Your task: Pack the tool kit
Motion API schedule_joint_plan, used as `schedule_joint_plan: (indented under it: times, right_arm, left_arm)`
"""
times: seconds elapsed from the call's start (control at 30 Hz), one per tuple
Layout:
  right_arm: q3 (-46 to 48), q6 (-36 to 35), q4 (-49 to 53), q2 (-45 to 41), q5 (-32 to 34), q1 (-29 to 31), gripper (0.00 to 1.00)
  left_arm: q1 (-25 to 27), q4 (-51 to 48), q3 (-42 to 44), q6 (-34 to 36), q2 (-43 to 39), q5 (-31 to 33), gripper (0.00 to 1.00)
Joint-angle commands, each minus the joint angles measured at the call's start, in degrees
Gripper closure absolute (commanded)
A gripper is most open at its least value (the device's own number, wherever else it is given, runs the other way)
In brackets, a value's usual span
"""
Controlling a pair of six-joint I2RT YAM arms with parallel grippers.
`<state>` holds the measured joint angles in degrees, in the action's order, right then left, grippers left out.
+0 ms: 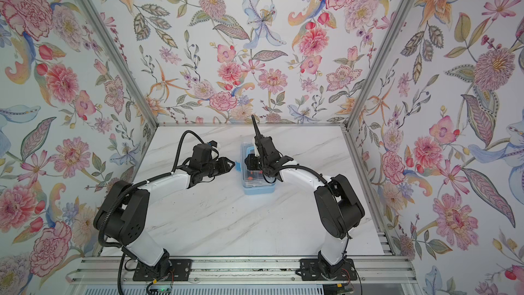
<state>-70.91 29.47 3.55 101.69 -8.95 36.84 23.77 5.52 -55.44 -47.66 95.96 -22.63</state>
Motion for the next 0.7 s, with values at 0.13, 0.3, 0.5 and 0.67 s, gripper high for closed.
schedule_joint_plan:
  times: [0.13, 0.3, 0.5, 0.67]
  right_arm:
    - [0.58, 0.96, 3.13, 2.66, -2.71, 1.92, 0.67]
    - [0.6, 1.1, 3.15, 2.9, -2.65, 1.92, 0.67]
    - [0.63, 1.03, 3.13, 3.17, -2.66, 1.88, 0.67]
    - [1.0, 1.14, 3.12, 3.24, -2.74, 1.92, 0.67]
  left_arm:
    - [-0.48, -1.17, -2.79, 2.3, 2.73, 0.56, 0.6]
    - [-0.43, -0.11, -3.09, 2.13, 3.82, 0.07, 0.6]
    - [-0.28, 0.88, -3.16, 2.12, 5.39, 0.19, 0.6]
    - [0.05, 1.94, -3.6, 1.84, 6.55, -0.2, 0.6]
